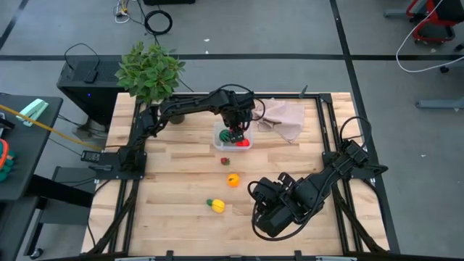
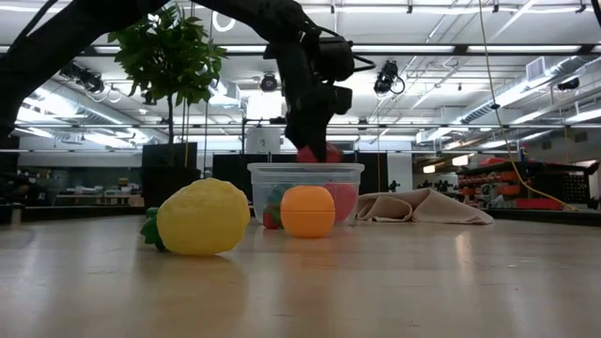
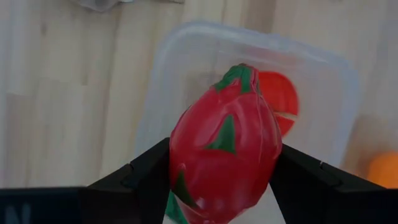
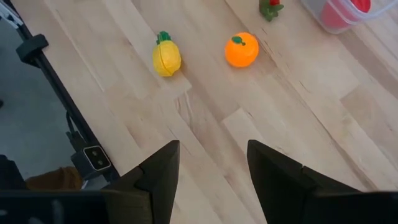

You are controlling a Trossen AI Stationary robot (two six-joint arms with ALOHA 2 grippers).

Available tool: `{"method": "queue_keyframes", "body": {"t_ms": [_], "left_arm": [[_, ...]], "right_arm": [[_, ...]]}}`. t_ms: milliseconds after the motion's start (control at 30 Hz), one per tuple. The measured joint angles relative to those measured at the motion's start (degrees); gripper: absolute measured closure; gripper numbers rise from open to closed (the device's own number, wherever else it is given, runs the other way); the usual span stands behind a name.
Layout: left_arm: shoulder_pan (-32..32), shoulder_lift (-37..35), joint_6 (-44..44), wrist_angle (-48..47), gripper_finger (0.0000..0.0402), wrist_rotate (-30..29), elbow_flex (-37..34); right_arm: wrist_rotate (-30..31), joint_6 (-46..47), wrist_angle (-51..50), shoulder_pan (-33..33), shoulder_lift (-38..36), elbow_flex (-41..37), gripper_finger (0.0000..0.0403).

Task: Pick and placing Produce into tupperware
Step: Put the red dragon fruit into the transparent container

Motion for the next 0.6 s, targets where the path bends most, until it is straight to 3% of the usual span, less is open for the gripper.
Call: {"method": "queue_keyframes", "body": {"t_ms": [600], "left_arm": [[0.17,0.0,0.49,1.3,0.0134,-1.35,0.0]], "right_arm": [[0.01,0.73,0.31,-0.4,0.0,0.0,0.0208]]}}
